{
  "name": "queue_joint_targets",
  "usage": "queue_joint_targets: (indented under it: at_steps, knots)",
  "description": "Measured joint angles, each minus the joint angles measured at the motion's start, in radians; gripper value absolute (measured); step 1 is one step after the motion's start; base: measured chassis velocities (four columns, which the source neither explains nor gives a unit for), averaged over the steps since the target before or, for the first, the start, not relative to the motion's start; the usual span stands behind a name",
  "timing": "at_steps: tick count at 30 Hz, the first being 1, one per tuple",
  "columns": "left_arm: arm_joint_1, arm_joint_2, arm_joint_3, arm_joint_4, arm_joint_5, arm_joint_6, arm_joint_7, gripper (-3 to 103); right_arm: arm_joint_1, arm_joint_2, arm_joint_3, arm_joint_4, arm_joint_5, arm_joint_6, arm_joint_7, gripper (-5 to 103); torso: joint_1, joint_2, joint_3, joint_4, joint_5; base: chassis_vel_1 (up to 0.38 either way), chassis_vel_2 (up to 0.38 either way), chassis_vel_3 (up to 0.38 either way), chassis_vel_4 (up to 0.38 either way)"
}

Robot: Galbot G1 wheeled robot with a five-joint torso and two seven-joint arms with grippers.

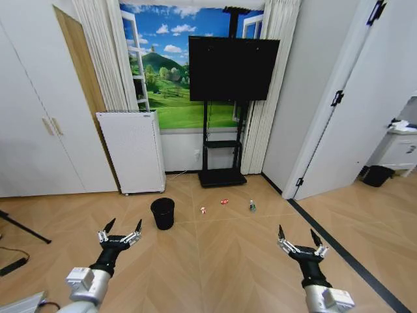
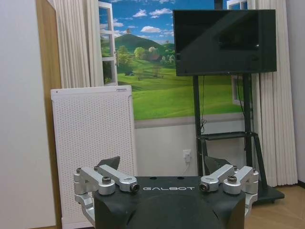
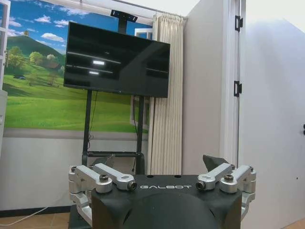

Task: Pick up the trash bin and place the garbage on the floor into it.

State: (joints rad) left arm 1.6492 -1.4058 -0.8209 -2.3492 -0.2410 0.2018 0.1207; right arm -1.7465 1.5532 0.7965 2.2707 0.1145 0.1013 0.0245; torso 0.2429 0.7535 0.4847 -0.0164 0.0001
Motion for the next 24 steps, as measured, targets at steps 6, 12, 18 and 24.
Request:
queue_joint_targets:
  at_steps: [6, 12, 18, 24]
  knots:
    - [-0.001, -0.010, 0.009, 0.006, -0.007, -0.001, -0.002, 100, -0.007, 0.004, 0.004, 0.004, 0.007, 0.030, -0.002, 100, 0.000, 0.000, 0.000, 0.0000, -0.0001, 0.000, 0.000, 0.000, 0.000]
    - [-0.001, -0.034, 0.030, 0.005, 0.006, 0.000, 0.000, 100, -0.007, -0.009, 0.008, 0.006, 0.012, 0.031, 0.010, 100, 0.000, 0.000, 0.000, -0.0001, 0.0000, 0.000, 0.000, 0.000, 0.000]
    - [0.006, -0.030, 0.025, 0.008, 0.007, -0.007, 0.002, 100, -0.007, 0.000, 0.015, 0.011, 0.011, 0.011, 0.013, 100, 0.000, 0.000, 0.000, -0.0001, 0.0000, 0.000, 0.000, 0.000, 0.000]
    - [0.003, -0.028, 0.022, 0.016, 0.004, -0.013, 0.003, 100, -0.012, 0.003, 0.011, 0.020, 0.019, -0.009, 0.017, 100, 0.000, 0.000, 0.000, 0.0000, 0.0000, 0.000, 0.000, 0.000, 0.000]
